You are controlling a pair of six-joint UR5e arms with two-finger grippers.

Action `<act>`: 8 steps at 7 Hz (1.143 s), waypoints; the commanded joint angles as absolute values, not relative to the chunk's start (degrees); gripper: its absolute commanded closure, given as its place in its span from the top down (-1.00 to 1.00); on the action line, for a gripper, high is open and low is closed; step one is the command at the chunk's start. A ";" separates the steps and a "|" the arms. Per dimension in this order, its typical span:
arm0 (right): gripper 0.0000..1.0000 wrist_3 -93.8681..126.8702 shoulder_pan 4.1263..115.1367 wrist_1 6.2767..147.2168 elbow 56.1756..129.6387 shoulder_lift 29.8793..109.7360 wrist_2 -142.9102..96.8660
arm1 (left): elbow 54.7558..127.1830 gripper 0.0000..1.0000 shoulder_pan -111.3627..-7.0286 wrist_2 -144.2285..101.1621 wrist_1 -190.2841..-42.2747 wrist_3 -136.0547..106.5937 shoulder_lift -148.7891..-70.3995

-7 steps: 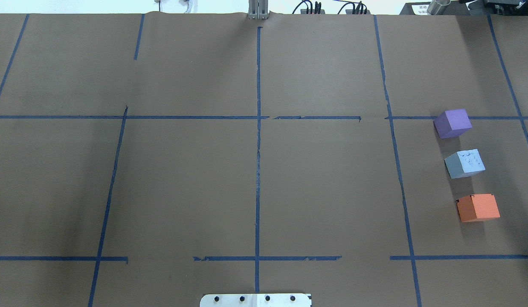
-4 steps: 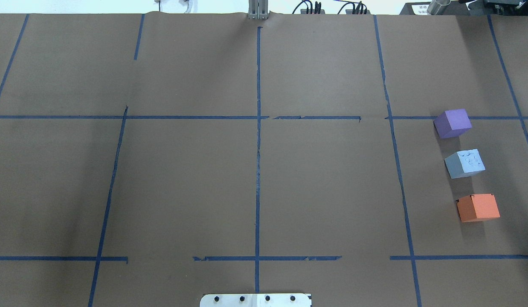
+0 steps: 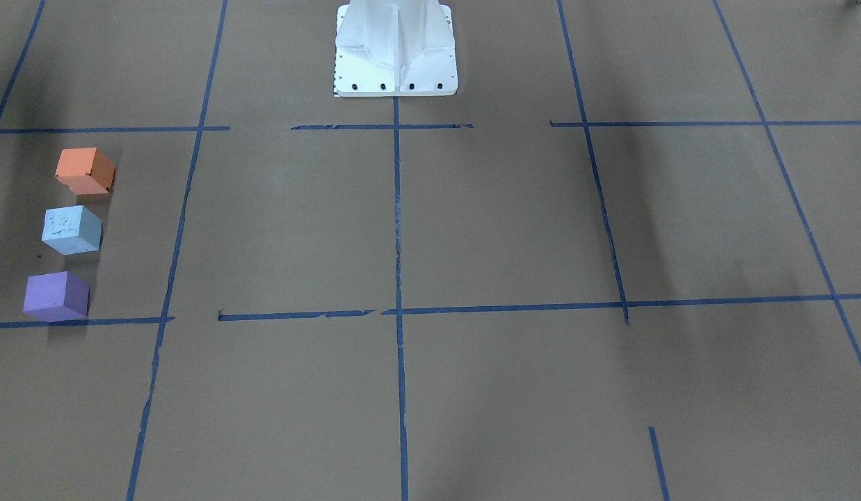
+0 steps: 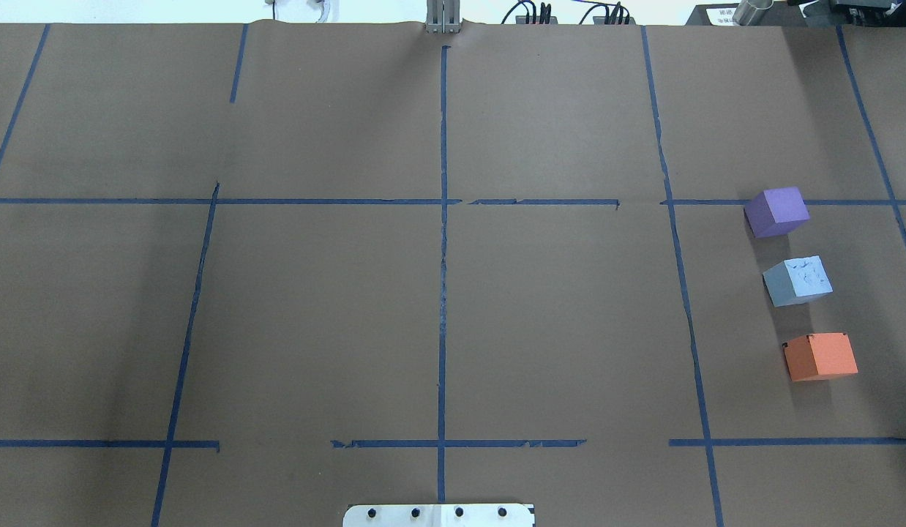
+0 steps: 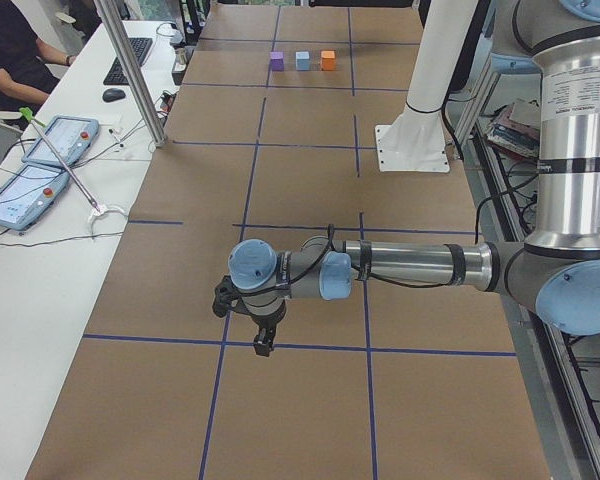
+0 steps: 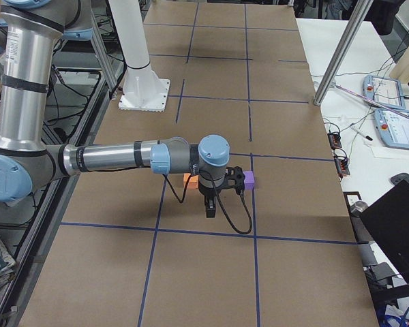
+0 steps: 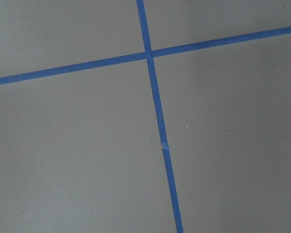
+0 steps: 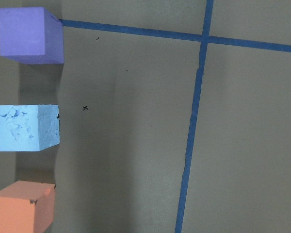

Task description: Place blue block between orange and purple blocks

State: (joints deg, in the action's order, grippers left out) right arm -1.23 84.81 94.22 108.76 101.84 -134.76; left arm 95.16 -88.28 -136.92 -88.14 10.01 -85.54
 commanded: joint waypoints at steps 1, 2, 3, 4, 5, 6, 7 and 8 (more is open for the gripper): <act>1.00 -0.97 84.81 94.22 108.90 101.87 -134.91 | 95.62 1.00 -88.33 -136.84 -88.33 9.84 -84.91; 1.00 -0.97 84.81 94.22 108.81 101.87 -135.00 | 95.19 1.00 -88.16 -136.85 -88.33 9.93 -84.99; 1.00 -0.79 84.81 94.13 109.07 101.87 -135.09 | 94.92 1.00 -88.07 -136.93 -88.42 9.67 -86.03; 1.00 -0.79 84.81 94.13 109.16 101.87 -135.09 | 95.44 1.00 -88.07 -137.11 -88.07 9.67 -86.74; 1.00 -0.79 84.81 93.96 109.25 101.78 -135.09 | 95.54 1.00 -88.07 -137.02 -88.41 9.75 -86.83; 1.00 -0.79 84.81 93.96 109.07 101.78 -135.00 | 95.71 1.00 -88.15 -136.67 -88.33 9.76 -87.01; 1.00 -0.79 84.81 93.87 108.99 101.69 -135.09 | 95.89 1.00 -88.15 -136.67 -88.42 9.76 -87.10; 1.00 -0.79 84.81 93.78 108.55 101.69 -135.00 | 95.89 1.00 -88.15 -136.67 -88.50 9.84 -87.53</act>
State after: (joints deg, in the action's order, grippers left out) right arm -0.79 84.81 93.88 108.93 101.73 -135.05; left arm 95.80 -88.14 -136.71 -88.41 9.77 -87.13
